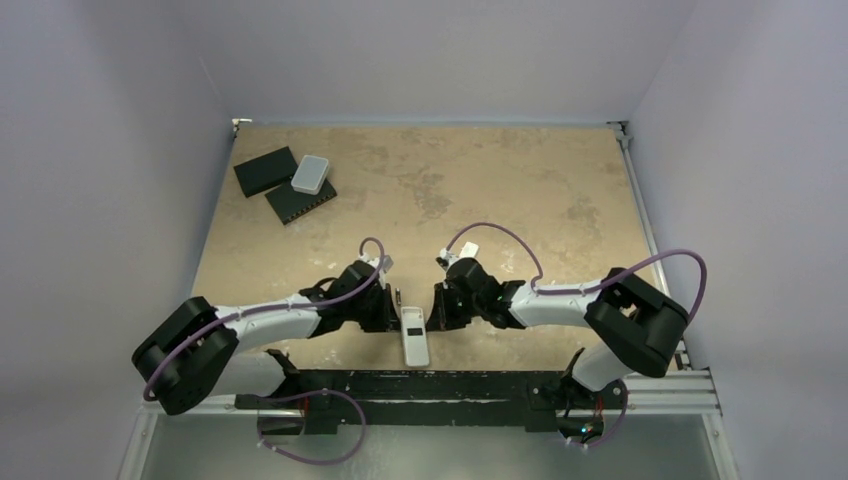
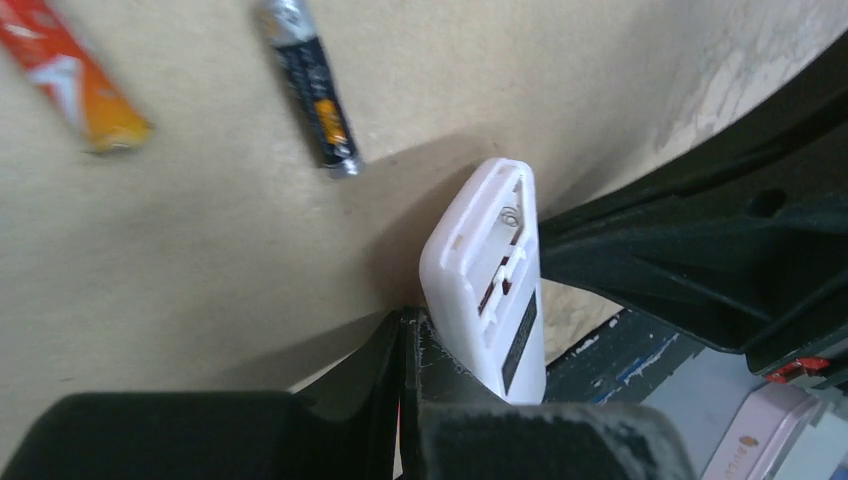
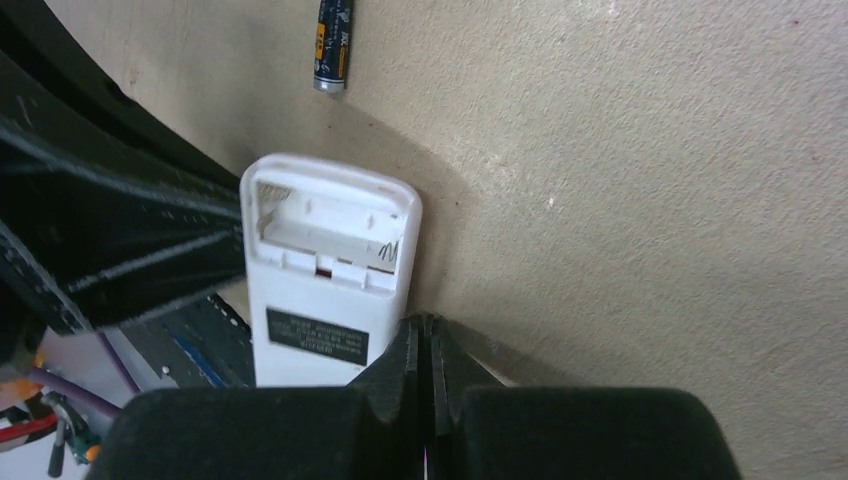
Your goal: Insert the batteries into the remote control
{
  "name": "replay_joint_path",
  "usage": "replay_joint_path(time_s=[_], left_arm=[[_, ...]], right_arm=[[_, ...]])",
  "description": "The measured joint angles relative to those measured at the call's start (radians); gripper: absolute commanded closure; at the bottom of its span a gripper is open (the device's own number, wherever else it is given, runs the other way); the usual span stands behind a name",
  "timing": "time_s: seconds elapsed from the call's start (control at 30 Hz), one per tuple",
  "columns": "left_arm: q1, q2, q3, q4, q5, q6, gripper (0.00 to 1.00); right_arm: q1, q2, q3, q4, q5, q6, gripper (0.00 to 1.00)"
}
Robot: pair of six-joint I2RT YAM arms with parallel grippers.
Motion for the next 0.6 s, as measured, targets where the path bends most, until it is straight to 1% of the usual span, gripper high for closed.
replay_joint_path(time_s=[0.13, 0.37, 0.6], left_arm=[[-0.05, 0.03, 0.011, 0.023, 0.005, -0.021, 1.0], [-0.074, 0.048, 0.028, 0.018, -0.01, -0.04, 1.0], [-0.079, 0.052, 0.071, -0.059, -0.072, -0.041, 1.0]], right_arm=[[0.0, -0.005, -0.002, 0.0, 0.008, 0.008, 1.0], [0.0, -0.054, -0.032, -0.015, 0.018, 0.021, 1.0], [0.0, -0.137, -0.034, -0.063, 0.062, 0.025, 1.0]])
